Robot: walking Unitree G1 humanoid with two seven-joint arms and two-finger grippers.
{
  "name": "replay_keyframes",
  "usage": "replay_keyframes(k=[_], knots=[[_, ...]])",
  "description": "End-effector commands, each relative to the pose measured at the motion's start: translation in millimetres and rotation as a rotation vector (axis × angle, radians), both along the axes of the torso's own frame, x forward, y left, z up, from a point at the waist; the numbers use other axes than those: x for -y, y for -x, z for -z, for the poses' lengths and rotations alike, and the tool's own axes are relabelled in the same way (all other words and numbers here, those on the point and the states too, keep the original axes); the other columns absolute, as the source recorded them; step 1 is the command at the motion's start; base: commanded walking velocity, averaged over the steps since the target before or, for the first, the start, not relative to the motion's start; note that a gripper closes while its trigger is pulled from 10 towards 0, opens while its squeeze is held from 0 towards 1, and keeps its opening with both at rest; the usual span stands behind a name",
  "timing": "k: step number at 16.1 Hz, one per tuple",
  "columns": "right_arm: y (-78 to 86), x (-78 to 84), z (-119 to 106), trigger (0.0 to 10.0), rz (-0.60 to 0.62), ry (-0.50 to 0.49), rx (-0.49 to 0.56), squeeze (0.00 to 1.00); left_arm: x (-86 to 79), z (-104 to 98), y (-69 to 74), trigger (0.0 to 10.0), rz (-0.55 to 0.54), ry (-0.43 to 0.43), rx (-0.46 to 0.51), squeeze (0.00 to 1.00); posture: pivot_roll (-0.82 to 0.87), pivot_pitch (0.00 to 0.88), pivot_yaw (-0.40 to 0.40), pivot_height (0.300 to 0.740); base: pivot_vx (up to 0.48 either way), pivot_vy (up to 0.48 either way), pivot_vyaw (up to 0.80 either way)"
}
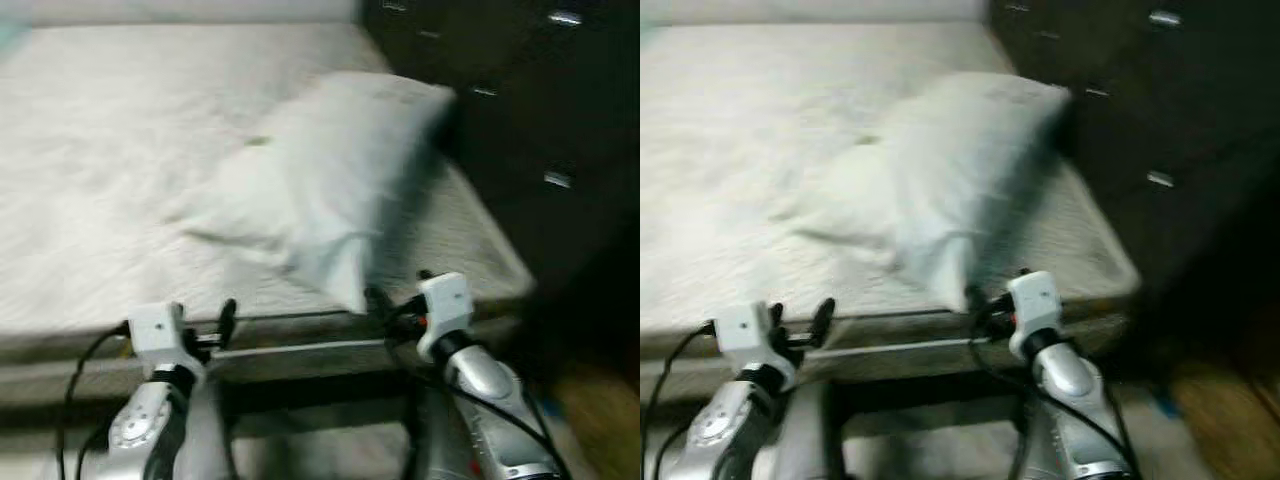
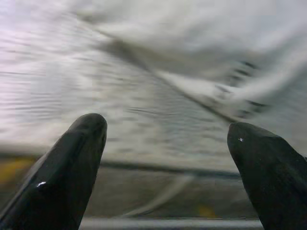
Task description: Clean up the room
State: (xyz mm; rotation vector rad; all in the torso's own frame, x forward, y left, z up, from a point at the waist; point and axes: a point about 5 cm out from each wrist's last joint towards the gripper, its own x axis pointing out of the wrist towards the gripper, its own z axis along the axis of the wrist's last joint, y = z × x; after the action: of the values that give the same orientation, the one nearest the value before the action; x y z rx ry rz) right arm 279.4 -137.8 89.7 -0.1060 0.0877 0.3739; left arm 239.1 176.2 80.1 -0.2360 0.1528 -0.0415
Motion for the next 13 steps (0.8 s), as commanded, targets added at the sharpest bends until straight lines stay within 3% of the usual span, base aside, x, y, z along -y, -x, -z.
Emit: replay_keyframes(k=[1,4,7,8,10,13], knots=[[-3.6,0.3,-4.3,10.0,-0.003,0.018,0.021,0.0,0.7,1.1,0.2,10.0,-0.002,-0.005,-0.005,0.0,-0.08,0.091,-0.019,0.479,0.0,0.0,0.77],[-10.7,0.5,-5.9,10.0,0.012,-0.013,-0.006,0.0,0.8,2.7,0.2,10.0,-0.008,-0.001,-0.009,0.0,-0.07,0.085,-0.02,0.479,0.0,0.0,0.24],[-21.3,-13.3,-9.9,10.0,0.017,-0.037,-0.018,0.0,0.4,3.3,0.3,10.0,-0.009,0.001,-0.012,0.0,-0.07,0.086,-0.018,0.479,0.0,0.0,0.0],[-26.1,-19.5,-10.4,10.0,0.032,-0.043,-0.028,0.0,0.6,2.9,0.4,10.0,-0.008,0.0,-0.012,0.0,-0.06,0.091,-0.02,0.479,0.0,0.0,0.0],[-41.2,-44.1,-37.9,10.0,0.064,-0.117,0.047,0.0,-1.1,2.7,2.1,10.0,-0.027,0.01,-0.013,0.0,-0.05,0.102,-0.012,0.479,0.0,0.0,0.0],[-46.1,-67.8,-47.8,10.0,0.028,-0.167,0.026,0.0,-0.3,2.2,4.3,10.0,-0.024,0.009,-0.014,0.0,-0.04,0.108,-0.013,0.479,0.0,0.0,0.0]])
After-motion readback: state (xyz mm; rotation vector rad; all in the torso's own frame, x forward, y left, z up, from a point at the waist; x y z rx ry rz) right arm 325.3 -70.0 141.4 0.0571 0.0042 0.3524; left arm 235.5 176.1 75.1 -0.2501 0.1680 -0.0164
